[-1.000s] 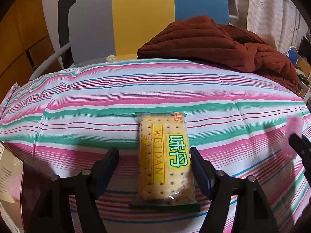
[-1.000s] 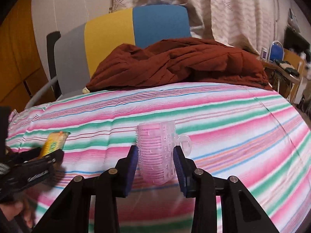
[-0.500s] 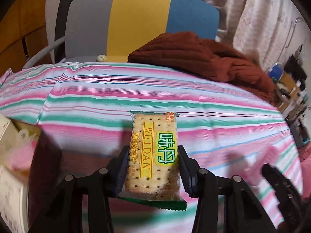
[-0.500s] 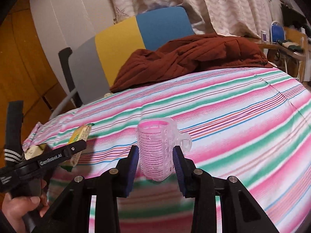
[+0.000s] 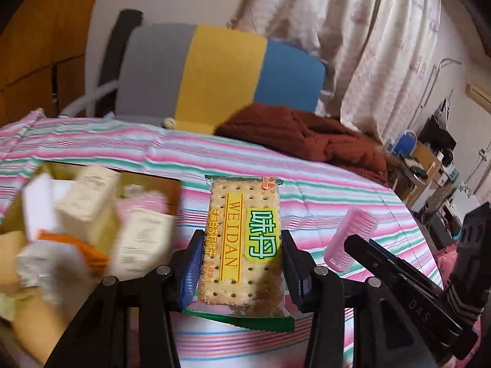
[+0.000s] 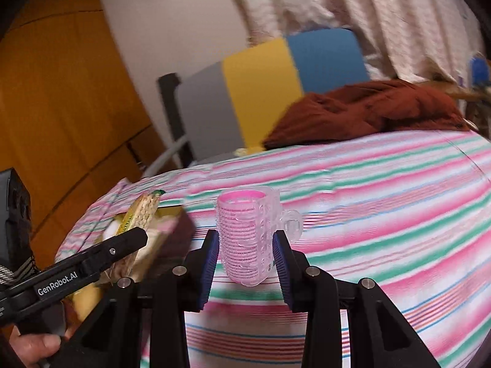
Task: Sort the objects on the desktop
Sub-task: 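Carry the cracker pack and pink roller over the gold tray with both grippers, then lower both items into the tray and open both grippers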
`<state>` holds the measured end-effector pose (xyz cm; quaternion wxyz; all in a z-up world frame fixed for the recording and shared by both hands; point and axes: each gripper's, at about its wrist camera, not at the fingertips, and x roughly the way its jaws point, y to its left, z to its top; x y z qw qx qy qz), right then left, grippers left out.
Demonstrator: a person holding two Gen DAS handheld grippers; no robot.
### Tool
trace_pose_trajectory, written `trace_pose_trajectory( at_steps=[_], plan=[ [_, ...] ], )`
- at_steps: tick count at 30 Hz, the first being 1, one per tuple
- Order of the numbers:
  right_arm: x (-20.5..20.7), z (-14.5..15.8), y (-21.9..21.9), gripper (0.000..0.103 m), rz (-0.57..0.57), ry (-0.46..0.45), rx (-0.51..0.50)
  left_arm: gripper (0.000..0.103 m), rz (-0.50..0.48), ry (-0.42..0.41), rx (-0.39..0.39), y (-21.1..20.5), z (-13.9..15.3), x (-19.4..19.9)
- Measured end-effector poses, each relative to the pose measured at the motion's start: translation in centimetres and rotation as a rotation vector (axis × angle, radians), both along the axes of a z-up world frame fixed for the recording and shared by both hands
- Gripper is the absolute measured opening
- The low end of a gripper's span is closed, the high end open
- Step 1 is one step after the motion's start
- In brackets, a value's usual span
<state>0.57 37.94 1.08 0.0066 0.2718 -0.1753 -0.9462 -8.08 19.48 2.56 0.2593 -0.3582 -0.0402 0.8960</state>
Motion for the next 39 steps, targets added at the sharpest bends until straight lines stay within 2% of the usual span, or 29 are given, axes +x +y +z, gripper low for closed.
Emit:
trace_pose_trajectory(
  at_steps=[10,13,16,18,19,21,22,27,33,39],
  plan=[
    [-4.9,1.6,-10.3,0.037,0.212,0.003,-0.012,0.048,0.250,0.053,0.025,-12.4,1.4,-1.4],
    [-7.0,1.6,-12.7,0.037,0.247,-0.006,-0.007,0.048,0.307,0.059,-0.018,-14.7,0.9,-2.7],
    [-9.4,0.7,-14.9,0.037,0.270,-0.043,0.006,0.049,0.327,0.016,-0.063,-15.7,-0.6,-4.9],
    [-10.3,-0.1,-15.6,0.040,0.257,-0.067,0.021,0.055,0.332,-0.014,-0.076,-16.0,-1.6,-6.0],
    [-10.5,-0.3,-15.7,0.049,0.249,-0.074,0.022,0.059,0.336,-0.028,-0.086,-16.1,-2.0,-6.4],
    [-10.6,-0.7,-15.7,0.062,0.228,-0.079,0.009,0.062,0.340,-0.036,-0.097,-16.6,-2.4,-6.5],
    [-10.4,-0.8,-15.6,0.065,0.219,-0.078,0.004,0.063,0.339,-0.030,-0.099,-16.8,-2.4,-6.3],
    [-8.5,-0.3,-15.4,0.066,0.186,-0.047,0.023,0.064,0.362,0.023,-0.110,-17.5,-1.9,-4.5],
    [-5.5,0.6,-16.0,0.072,0.178,-0.003,0.060,0.064,0.395,0.022,-0.095,-18.2,-1.3,-2.1],
    [-2.5,1.4,-17.6,0.081,0.186,0.038,0.149,0.064,0.429,0.033,-0.155,-18.5,-0.5,0.4]
  ],
)
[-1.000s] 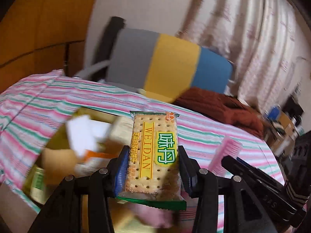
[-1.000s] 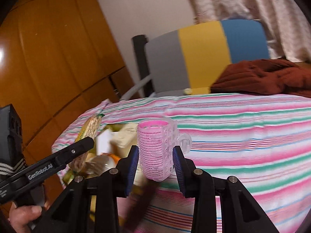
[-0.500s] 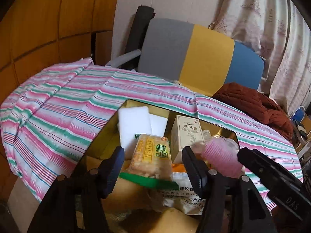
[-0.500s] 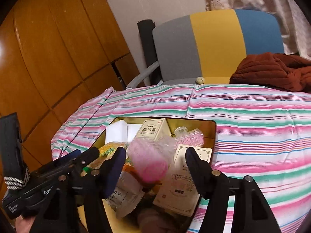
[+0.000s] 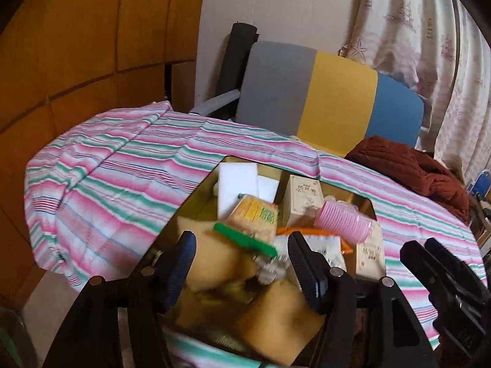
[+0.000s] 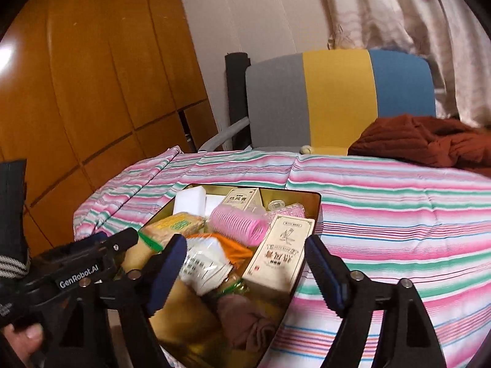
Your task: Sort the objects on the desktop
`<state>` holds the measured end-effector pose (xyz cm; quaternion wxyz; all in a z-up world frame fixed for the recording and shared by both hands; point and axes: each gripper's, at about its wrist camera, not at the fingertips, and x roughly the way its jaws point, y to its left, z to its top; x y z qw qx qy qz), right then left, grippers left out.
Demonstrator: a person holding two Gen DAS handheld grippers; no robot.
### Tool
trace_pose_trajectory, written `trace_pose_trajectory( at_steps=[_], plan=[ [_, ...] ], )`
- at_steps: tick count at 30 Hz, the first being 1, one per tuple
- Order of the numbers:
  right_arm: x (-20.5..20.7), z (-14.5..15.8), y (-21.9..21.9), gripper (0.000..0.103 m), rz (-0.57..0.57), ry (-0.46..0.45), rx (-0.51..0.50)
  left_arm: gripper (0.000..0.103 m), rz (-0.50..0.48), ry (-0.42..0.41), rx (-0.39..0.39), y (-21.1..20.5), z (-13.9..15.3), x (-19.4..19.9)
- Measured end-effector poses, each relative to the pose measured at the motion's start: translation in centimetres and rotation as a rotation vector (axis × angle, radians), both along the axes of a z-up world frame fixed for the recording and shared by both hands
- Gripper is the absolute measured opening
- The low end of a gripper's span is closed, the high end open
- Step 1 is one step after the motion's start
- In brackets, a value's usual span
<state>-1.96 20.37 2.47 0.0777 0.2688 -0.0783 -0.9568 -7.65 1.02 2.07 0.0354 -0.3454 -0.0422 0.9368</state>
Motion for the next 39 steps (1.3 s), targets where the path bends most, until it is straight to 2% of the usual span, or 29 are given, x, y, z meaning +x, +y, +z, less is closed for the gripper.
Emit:
trace_pose_trajectory(
  at_steps=[6,14,22,28,35,39],
  plan=[
    [2.6,0.3,-1.6,0.086,0.012,0.023,0.070,0.064,0.059,0.000,-0.077,-0.6,0.7,2.8],
    [5.8,0.1,-2.9,0.090,0.042,0.021,0.083,0.064,0.162,0.013,-0.123,-2.5,1.3,7.5],
    [9.5,-0.4,-4.4,0.094,0.085,0.023,0.082,0.064,0.223,0.030,-0.084,-4.9,2.3,12.7],
    [12.1,0.0,-5.0,0.095,0.098,0.058,0.087,0.064,0.251,0.025,-0.186,-4.2,2.5,15.4],
    [13.4,0.2,-4.6,0.097,0.068,0.081,0.084,0.064,0.203,0.083,-0.077,-3.9,2.9,18.4],
    [13.4,0.1,-4.6,0.097,0.066,0.080,0.085,0.063,0.245,0.104,-0.127,-3.2,3.1,19.1]
  ],
)
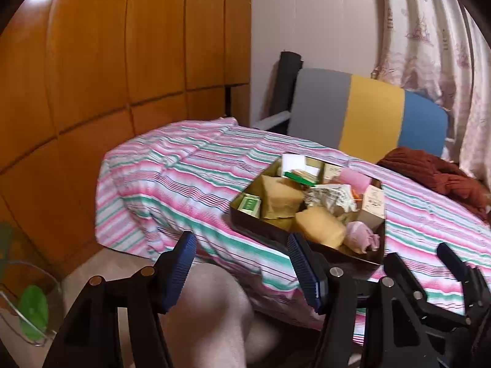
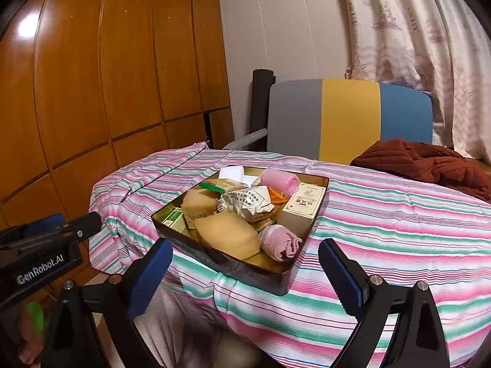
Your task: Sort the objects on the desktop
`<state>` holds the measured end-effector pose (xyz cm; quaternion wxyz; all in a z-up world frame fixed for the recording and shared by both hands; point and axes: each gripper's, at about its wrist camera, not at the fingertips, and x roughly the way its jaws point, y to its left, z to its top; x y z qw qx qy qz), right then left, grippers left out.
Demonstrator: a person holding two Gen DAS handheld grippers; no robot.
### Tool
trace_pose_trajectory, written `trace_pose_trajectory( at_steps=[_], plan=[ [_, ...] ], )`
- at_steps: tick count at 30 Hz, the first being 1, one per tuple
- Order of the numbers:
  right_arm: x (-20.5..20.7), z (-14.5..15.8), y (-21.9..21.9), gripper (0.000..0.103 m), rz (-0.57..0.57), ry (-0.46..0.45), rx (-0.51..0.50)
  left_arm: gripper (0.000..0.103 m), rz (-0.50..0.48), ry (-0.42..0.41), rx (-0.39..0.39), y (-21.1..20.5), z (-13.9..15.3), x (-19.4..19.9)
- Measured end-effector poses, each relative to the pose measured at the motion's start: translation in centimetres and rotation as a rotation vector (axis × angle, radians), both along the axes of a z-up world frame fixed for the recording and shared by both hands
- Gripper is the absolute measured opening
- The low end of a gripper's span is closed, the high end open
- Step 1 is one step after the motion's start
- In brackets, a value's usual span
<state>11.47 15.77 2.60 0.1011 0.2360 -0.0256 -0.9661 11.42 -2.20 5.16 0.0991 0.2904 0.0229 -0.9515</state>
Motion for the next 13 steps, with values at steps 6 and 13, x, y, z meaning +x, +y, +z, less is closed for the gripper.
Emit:
trace_pose_trajectory(
  at_steps=[6,13],
  plan=[
    [0.0,-0.1,-0.1,0.097,-0.002,-0.002,0.001,0.063,0.021,0.037,-0.012,0.1,0.1,0.6],
    [0.0,-0.3,0.1,0.097,-0.006,-0.007,-0.004,0.062,0.041,0.088,-0.040,0.3,0.2,1.2]
  ],
)
